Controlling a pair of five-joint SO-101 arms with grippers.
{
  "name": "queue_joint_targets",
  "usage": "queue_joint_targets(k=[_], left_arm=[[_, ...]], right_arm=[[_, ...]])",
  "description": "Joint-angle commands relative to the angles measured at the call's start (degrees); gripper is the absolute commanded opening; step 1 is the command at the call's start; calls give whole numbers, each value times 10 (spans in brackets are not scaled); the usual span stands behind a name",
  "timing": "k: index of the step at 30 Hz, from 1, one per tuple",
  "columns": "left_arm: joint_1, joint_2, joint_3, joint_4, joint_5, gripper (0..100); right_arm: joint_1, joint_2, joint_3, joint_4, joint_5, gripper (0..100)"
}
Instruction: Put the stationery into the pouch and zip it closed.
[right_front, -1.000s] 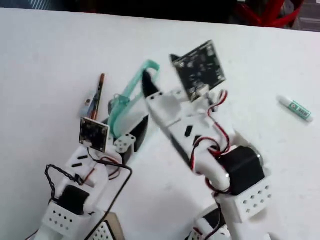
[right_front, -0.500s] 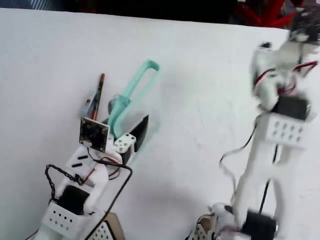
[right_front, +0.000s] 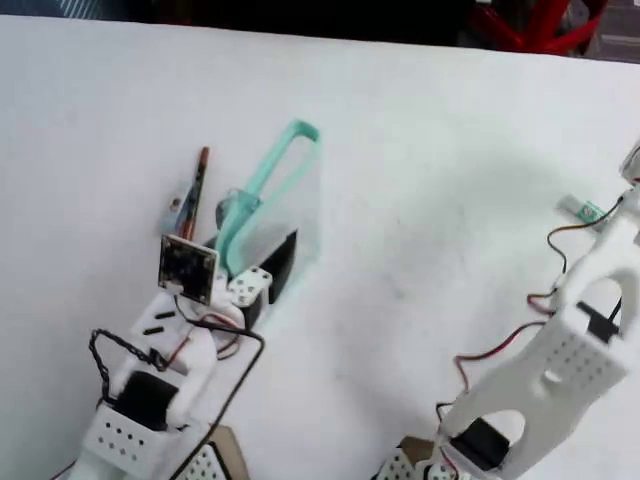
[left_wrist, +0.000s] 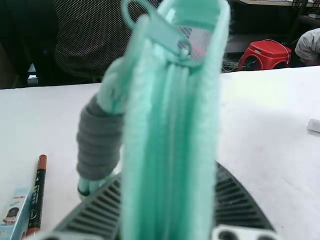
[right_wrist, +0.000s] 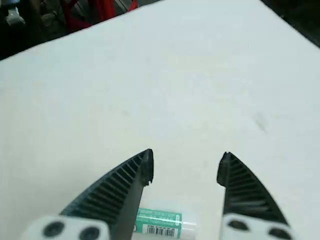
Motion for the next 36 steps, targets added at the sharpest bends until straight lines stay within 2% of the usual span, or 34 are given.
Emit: queue_joint_targets(k=[1,6,13,21,32,36], left_arm=[[-3,-3,-15,-11,2,191],[-1,-3,-15,-10,1,191],[-1,-3,-15,-10,1,191],[0,-3,-15,-10,1,191],[1,-3,-4,-15,0,192],[1,-3,-4,-15,0,192]], right_arm=[[4,84,-113,-11,6,162],[9,193,-238,-11,6,40],[39,279,-350,51,7,38],[35,310,-415,214,153,34],[14,313,-503,420,170,31],[-15,313,-518,524,280,18]])
